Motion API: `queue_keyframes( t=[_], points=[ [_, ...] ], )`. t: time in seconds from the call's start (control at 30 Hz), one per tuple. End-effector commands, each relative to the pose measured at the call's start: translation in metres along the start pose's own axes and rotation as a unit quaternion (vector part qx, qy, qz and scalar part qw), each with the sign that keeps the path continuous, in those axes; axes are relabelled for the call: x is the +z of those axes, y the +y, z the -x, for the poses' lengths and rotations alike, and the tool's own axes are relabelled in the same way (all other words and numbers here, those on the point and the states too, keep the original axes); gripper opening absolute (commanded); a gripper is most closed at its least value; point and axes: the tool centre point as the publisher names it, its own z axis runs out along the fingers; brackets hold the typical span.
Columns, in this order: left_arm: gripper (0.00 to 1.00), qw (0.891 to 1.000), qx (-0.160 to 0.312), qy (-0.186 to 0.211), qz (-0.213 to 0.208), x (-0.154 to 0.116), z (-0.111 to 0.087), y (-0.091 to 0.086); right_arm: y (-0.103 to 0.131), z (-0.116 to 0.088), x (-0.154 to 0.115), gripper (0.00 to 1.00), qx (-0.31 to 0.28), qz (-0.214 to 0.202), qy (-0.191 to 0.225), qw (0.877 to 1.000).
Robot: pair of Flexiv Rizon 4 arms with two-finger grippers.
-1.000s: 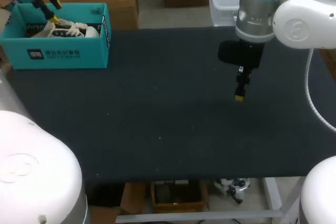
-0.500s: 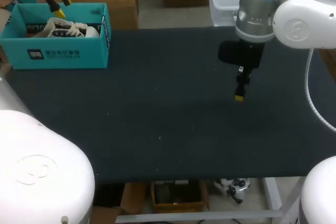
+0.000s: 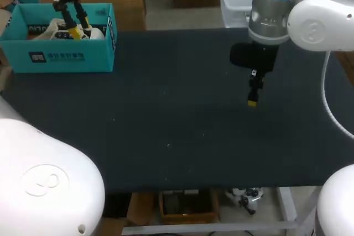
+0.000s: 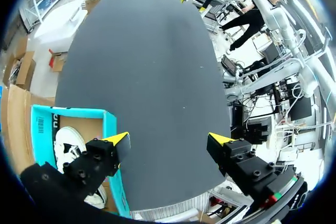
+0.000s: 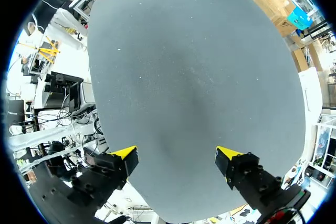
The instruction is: Open the shoe tongue, take the insole out of the shoe, put the insole back into the shoe, and pack the shoe into the shoebox
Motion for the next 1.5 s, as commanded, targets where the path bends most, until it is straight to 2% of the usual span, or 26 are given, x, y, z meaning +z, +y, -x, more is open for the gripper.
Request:
queue_keyframes(
  t=[0.03, 0.2, 0.33, 0.63, 1.1, 1.5],
  points=[
    [1.0, 0.958, -0.003, -0.288, 0.007, 0.021, -0.052, -0.009, 0.0, 0.0, -0.001, 1.0, 0.0, -0.001, 0.001, 1.0],
    [1.0, 0.952, -0.012, -0.307, 0.004, 0.04, -0.067, -0.014, 0.0, 0.0, -0.001, 1.0, 0.0, -0.001, 0.001, 1.0],
    [1.0, 0.944, -0.022, -0.33, 0.002, 0.048, -0.071, -0.017, 0.0, 0.0, -0.001, 1.0, 0.0, -0.001, 0.001, 1.0],
    [1.0, 0.939, -0.019, -0.343, 0.007, 0.058, -0.076, -0.02, 0.0, 0.0, -0.001, 1.0, 0.0, -0.001, 0.001, 1.0],
    [1.0, 0.942, -0.017, -0.336, 0.01, 0.064, -0.071, -0.025, 0.0, 0.0, -0.001, 1.0, 0.0, -0.001, 0.001, 1.0],
    [1.0, 0.949, -0.023, -0.315, 0.009, 0.067, -0.067, -0.025, 0.0, 0.0, -0.001, 1.0, 0.0, -0.001, 0.001, 1.0]
  ],
)
